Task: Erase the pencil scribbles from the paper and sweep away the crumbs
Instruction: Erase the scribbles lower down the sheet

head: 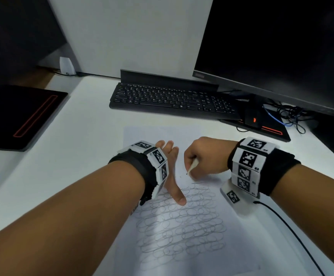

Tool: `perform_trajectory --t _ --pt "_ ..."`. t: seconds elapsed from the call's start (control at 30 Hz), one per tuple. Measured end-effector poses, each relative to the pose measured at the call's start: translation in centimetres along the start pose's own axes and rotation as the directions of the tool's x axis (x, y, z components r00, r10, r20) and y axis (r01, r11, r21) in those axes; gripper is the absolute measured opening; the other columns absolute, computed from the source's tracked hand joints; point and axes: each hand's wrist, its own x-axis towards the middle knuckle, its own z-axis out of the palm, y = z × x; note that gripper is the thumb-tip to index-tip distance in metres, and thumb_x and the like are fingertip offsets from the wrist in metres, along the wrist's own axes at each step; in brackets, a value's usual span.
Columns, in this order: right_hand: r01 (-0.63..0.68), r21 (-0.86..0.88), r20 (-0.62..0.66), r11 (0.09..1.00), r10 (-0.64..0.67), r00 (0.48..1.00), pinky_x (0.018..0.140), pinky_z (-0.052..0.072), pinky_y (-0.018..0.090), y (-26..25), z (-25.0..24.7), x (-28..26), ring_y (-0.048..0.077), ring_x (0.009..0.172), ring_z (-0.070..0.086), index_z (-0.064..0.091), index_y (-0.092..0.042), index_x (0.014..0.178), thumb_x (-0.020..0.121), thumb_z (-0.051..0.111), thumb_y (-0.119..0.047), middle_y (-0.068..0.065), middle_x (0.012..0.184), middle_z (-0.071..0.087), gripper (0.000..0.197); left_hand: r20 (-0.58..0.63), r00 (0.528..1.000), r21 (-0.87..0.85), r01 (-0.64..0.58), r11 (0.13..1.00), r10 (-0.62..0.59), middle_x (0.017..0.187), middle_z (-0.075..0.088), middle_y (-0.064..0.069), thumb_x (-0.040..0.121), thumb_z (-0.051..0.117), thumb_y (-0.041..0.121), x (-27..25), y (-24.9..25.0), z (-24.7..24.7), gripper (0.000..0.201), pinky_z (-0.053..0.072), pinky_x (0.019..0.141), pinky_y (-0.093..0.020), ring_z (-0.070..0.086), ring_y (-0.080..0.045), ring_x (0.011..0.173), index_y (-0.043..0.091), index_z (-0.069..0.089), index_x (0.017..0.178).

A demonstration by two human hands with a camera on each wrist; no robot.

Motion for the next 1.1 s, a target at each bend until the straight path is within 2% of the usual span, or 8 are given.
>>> perform_trajectory --t 0.1,0.2,0.27,0.4,0.57,0.7,0.9,1.1 --pt "0.045 -0.006 0.101 0.999 -0.044 0.994 0.071 0.056 0.026 -0.3 0.5 -0.6 0.003 0.073 0.064 0.072 -0.026 0.083 0.076 0.072 -0.026 -0.011 0.076 0.07 0.006 -0.01 1.0 0.006 -0.008 1.0 0.008 0.162 0.001 -0.006 0.061 0.073 0.075 0.1 -0.1 0.1 0.132 0.015 0.119 -0.053 -0.003 -0.027 0.15 0.013 0.004 0.155" --pt "-0.054 0.023 -0.04 0.998 0.055 0.998 0.075 0.057 0.03 1.2 -0.5 -0.2 0.01 0.08 0.066 0.073 -0.025 0.084 0.079 0.071 -0.03 -0.01 0.082 0.07 0.007 -0.021 1.0 -0.027 -0.011 1.0 0.011 0.161 0.001 -0.005 0.06 0.074 0.075 0.1 -0.1 0.4 0.13 0.015 0.119 -0.053 -0.005 -0.027 0.15 0.016 0.007 0.154" --pt "-0.062 0.033 -0.08 0.998 0.065 0.995 0.068 0.053 0.024 1.3 -0.3 -0.2 0.007 0.076 0.063 0.072 -0.024 0.087 0.08 0.071 -0.028 -0.01 0.08 0.068 0.008 -0.02 1.0 -0.028 -0.016 0.999 0.015 0.162 0.001 -0.005 0.061 0.075 0.073 -0.1 -0.1 0.3 0.129 0.013 0.119 -0.052 -0.006 -0.026 0.15 0.016 0.007 0.154" --pt "0.035 0.002 0.088 0.999 -0.035 0.996 0.064 0.052 0.021 0.2 0.5 -0.8 0.001 0.067 0.06 0.073 -0.024 0.087 0.078 0.072 -0.025 -0.009 0.078 0.071 0.01 -0.018 1.0 -0.002 -0.025 1.0 0.025 0.16 0.006 -0.006 0.063 0.074 0.073 -0.3 -0.1 0.0 0.128 0.017 0.119 -0.05 0.002 -0.026 0.149 0.013 0.008 0.154" --pt "-0.059 0.019 -0.047 0.998 0.06 0.997 0.068 0.053 0.026 1.2 -0.5 -0.3 0.01 0.076 0.064 0.072 -0.024 0.085 0.079 0.071 -0.028 -0.009 0.078 0.068 0.007 -0.006 1.0 -0.008 -0.014 1.0 0.014 0.162 0.001 -0.006 0.063 0.074 0.073 -0.2 -0.1 0.2 0.13 0.014 0.119 -0.052 -0.004 -0.027 0.149 0.014 0.004 0.155" --pt "0.027 -0.009 0.096 1.0 -0.026 0.995 0.069 0.053 0.025 0.0 0.6 -1.3 0.006 0.074 0.063 0.073 -0.024 0.085 0.076 0.073 -0.024 -0.008 0.079 0.071 0.009 -0.03 0.999 0.001 -0.021 1.0 0.021 0.158 0.011 -0.004 0.059 0.074 0.075 -0.2 -0.1 0.1 0.129 0.021 0.117 -0.052 0.007 -0.025 0.147 0.013 0.011 0.153" --pt "-0.103 0.03 -0.031 0.994 0.104 0.994 0.07 0.053 0.028 1.7 -0.6 -0.4 0.012 0.077 0.064 0.072 -0.025 0.083 0.08 0.072 -0.03 -0.009 0.081 0.07 0.006 -0.045 0.999 0.003 -0.025 1.0 0.025 0.156 0.015 -0.004 0.059 0.074 0.075 -0.3 -0.1 0.3 0.125 0.022 0.117 -0.049 0.011 -0.025 0.145 0.014 0.015 0.151" --pt "-0.113 0.013 0.003 0.994 0.113 0.994 0.073 0.056 0.032 1.5 -0.6 0.1 0.018 0.078 0.067 0.073 -0.024 0.084 0.079 0.073 -0.029 -0.004 0.083 0.073 0.007 -0.06 0.998 0.039 -0.014 0.999 0.016 0.161 0.0 -0.008 0.055 0.072 0.08 0.7 0.5 0.2 0.133 0.017 0.117 -0.054 0.001 -0.026 0.148 0.016 0.011 0.153"
